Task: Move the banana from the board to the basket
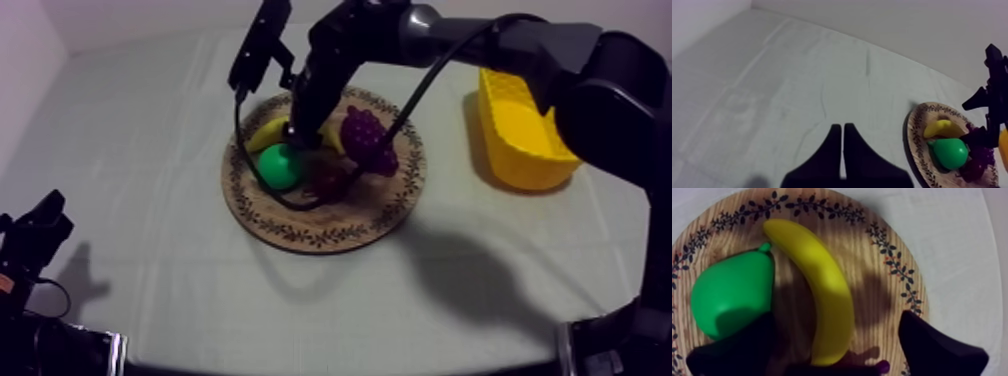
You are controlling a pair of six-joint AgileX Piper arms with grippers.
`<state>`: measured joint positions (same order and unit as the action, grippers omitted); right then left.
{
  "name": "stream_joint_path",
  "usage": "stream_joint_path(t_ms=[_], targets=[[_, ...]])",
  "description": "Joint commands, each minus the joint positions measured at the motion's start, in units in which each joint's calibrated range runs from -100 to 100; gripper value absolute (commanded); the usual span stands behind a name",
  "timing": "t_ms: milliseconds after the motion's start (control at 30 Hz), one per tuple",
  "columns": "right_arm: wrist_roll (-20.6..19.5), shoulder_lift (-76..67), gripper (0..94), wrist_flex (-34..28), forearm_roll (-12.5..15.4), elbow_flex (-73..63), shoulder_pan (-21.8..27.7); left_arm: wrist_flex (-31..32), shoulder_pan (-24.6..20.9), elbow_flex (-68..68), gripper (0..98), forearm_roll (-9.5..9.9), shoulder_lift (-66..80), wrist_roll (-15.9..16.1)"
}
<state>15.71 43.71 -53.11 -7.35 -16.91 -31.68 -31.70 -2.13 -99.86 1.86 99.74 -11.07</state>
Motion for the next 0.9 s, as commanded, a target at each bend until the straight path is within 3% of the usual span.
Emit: stream_joint_path(t_ms=[0, 633, 867], targets=[[0.0, 0.5, 90.6, 0.1, 0.1, -0.1, -0.1, 0.0, 0.0, 0.0, 0.1, 0.02, 0.0, 0.0], [-1.4, 6.0, 89.1, 2.3, -1.1, -1.7, -0.6, 0.0, 0.0, 0.0, 0.1, 0.02, 0.0, 0.0], [-1.4, 6.7, 74.1, 2.8, -0.6, -2.3, -0.5, 0.0, 0.0, 0.0, 0.1, 0.02, 0.0, 0.0]])
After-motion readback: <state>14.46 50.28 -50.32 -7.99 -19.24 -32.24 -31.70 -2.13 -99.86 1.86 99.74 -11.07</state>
